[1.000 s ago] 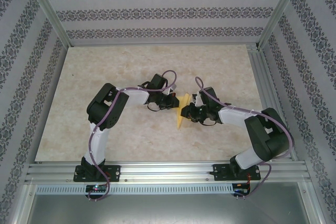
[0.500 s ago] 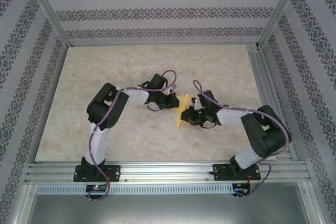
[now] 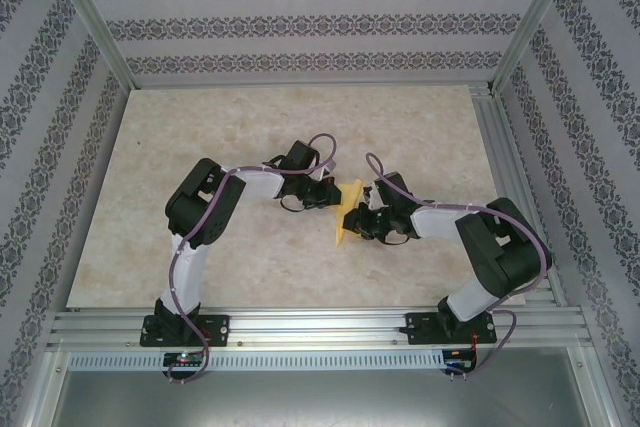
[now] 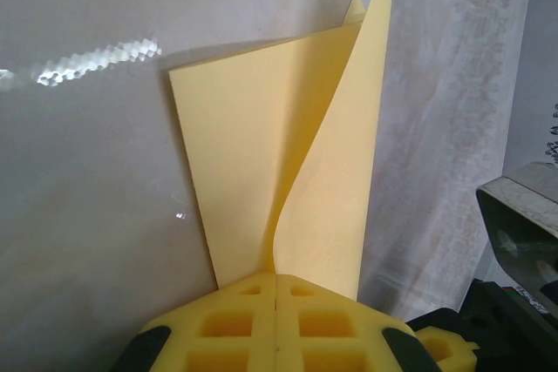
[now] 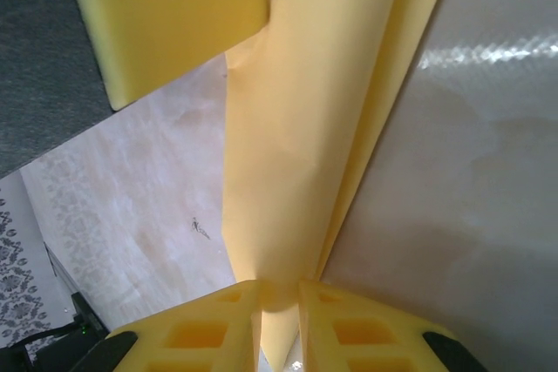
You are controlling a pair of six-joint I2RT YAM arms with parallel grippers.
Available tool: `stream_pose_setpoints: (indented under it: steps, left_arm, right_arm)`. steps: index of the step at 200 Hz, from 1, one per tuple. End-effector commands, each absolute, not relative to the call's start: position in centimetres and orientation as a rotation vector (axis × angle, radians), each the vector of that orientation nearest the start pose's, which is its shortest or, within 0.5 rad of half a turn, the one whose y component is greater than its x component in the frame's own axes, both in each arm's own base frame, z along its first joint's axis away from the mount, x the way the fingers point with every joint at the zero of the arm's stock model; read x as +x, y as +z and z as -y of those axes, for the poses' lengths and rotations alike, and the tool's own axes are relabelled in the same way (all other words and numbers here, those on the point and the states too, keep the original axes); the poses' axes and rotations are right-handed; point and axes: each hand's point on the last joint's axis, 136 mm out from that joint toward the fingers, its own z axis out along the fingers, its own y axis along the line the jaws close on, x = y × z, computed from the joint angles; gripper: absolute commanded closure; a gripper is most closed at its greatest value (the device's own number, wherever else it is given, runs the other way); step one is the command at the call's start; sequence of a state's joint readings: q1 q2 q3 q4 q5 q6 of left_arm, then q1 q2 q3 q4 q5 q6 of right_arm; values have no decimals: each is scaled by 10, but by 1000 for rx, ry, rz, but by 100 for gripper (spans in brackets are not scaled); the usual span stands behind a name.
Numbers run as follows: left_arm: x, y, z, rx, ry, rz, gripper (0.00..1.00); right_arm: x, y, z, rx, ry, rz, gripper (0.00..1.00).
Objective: Fold a paper plane with a square sheet of paper (fold left side to right side)
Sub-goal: Fold the wing for the fifth time at the center of the table.
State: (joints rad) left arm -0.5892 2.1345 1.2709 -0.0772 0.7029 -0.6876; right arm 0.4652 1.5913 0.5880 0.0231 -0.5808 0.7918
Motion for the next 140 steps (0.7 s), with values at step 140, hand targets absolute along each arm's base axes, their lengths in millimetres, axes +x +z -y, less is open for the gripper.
stream_pose_setpoints:
  steps: [140]
  left_arm:
    - [360,6,349,154,-1247,-2750,100]
  right_arm:
    - [265,31,-247,182,1209,-2742,80]
